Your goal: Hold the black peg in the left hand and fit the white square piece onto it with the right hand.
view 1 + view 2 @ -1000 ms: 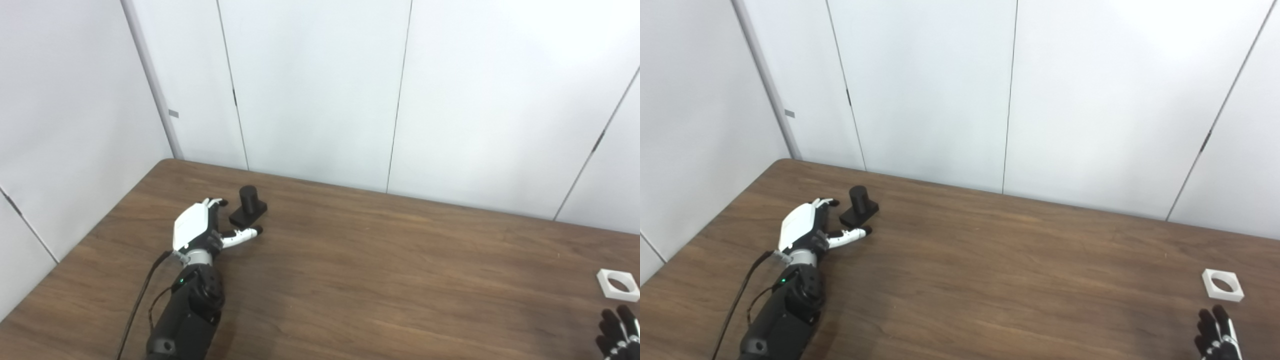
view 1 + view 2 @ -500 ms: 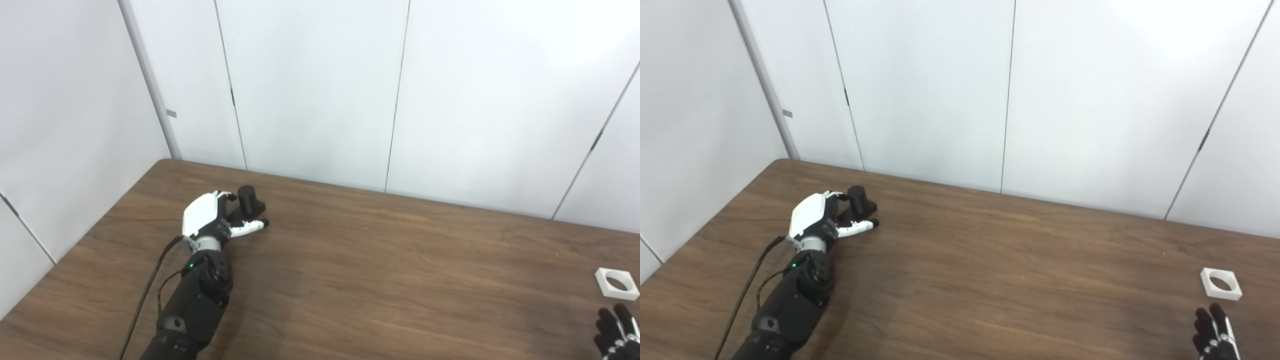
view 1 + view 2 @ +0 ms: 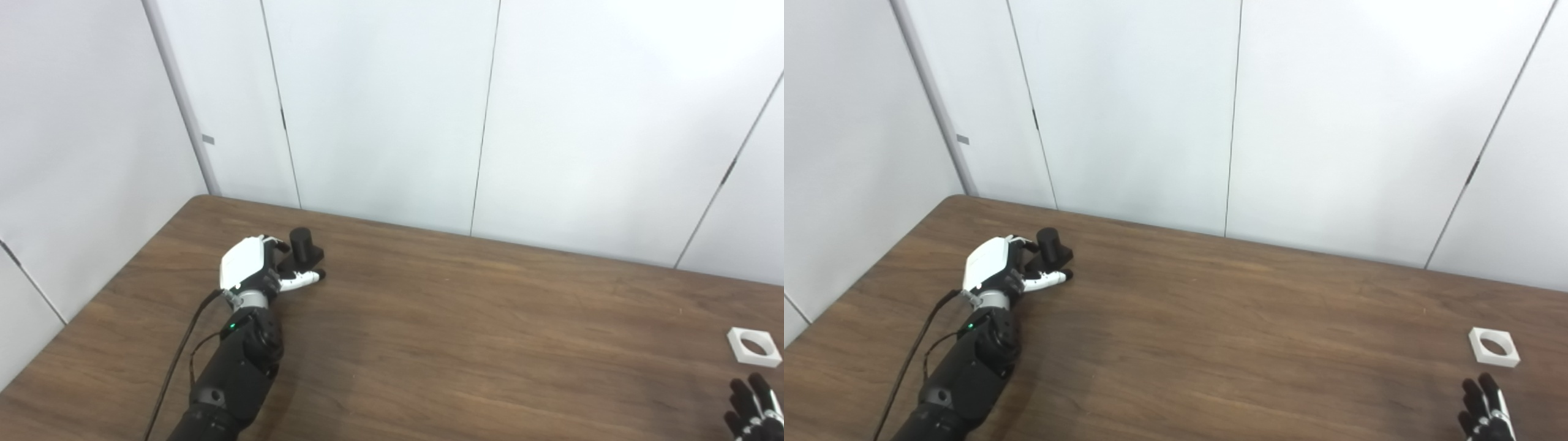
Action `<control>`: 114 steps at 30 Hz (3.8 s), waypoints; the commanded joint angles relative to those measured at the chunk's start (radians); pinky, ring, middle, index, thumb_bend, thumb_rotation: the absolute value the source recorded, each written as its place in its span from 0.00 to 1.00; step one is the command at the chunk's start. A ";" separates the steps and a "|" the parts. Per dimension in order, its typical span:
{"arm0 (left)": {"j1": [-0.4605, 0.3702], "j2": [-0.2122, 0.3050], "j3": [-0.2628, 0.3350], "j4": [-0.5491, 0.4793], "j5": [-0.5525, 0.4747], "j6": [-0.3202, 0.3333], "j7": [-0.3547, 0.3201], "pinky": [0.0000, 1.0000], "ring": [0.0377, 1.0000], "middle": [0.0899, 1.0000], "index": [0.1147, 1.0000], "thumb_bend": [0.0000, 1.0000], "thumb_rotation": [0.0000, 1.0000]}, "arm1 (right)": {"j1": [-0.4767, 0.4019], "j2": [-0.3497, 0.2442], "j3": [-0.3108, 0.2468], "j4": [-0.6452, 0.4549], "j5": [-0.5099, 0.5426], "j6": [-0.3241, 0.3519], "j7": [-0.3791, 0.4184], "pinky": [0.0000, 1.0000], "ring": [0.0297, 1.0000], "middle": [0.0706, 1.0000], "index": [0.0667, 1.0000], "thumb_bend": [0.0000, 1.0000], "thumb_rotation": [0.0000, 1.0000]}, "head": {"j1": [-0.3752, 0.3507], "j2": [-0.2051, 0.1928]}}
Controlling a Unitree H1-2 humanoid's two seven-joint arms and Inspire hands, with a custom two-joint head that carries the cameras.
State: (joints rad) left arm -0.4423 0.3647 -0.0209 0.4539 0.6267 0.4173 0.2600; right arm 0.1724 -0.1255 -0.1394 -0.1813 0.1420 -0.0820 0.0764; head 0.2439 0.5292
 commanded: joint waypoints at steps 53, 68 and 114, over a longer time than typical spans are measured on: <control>0.074 0.048 -0.057 -0.158 -0.072 -0.134 -0.046 1.00 0.87 0.76 0.42 0.52 0.05 | 0.048 0.023 0.027 -0.079 -0.024 0.048 -0.038 1.00 1.00 0.97 1.00 0.48 1.00 | -0.048 0.034; 0.222 0.031 -0.148 -0.406 -0.040 -0.182 -0.138 1.00 0.88 0.77 0.42 0.52 0.05 | 0.024 0.029 0.035 -0.084 -0.032 0.055 -0.059 1.00 0.98 0.96 0.99 0.47 1.00 | -0.118 0.066; 0.443 -0.085 -0.436 -0.692 0.235 -0.301 -0.350 1.00 0.90 0.79 0.42 0.52 0.05 | -0.041 0.000 0.022 -0.242 -0.144 0.212 -0.126 0.86 0.89 0.86 0.80 0.56 0.53 | -0.342 0.249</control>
State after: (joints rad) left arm -0.0129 0.2763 -0.4411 -0.2474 0.8423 0.1391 -0.0616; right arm 0.1615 -0.1229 -0.1071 -0.3847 0.0157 0.1335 -0.0394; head -0.0966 0.7777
